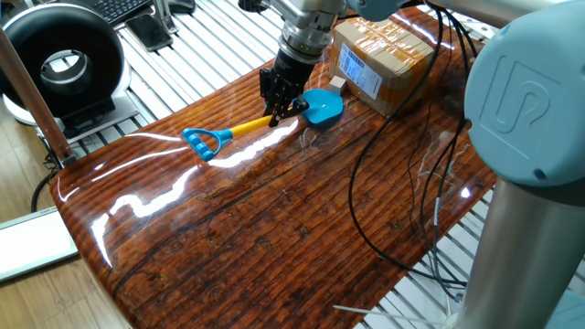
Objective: Use a shovel to scoop up an object
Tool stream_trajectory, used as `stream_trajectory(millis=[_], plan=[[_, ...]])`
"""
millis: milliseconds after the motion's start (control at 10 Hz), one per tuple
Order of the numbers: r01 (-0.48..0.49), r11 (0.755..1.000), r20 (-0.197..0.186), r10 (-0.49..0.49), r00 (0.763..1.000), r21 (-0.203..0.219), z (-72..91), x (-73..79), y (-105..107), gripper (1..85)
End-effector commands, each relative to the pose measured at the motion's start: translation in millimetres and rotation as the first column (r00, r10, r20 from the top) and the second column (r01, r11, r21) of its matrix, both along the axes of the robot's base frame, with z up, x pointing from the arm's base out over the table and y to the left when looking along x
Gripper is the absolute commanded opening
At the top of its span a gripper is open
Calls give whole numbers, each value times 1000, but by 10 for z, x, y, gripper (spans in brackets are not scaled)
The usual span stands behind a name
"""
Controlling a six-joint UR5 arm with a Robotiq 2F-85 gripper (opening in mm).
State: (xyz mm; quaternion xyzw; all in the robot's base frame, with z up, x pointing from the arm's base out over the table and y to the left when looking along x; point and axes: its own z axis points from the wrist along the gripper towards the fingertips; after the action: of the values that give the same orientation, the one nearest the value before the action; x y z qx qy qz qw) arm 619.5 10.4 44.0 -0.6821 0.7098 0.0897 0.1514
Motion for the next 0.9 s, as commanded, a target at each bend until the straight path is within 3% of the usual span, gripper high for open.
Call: stream_trajectory(millis=[0, 800], plan=[[23, 1000, 0, -23, 1000, 7, 20, 22, -4, 10], [26, 999, 6, -26, 1000, -19, -1, 38, -68, 10]])
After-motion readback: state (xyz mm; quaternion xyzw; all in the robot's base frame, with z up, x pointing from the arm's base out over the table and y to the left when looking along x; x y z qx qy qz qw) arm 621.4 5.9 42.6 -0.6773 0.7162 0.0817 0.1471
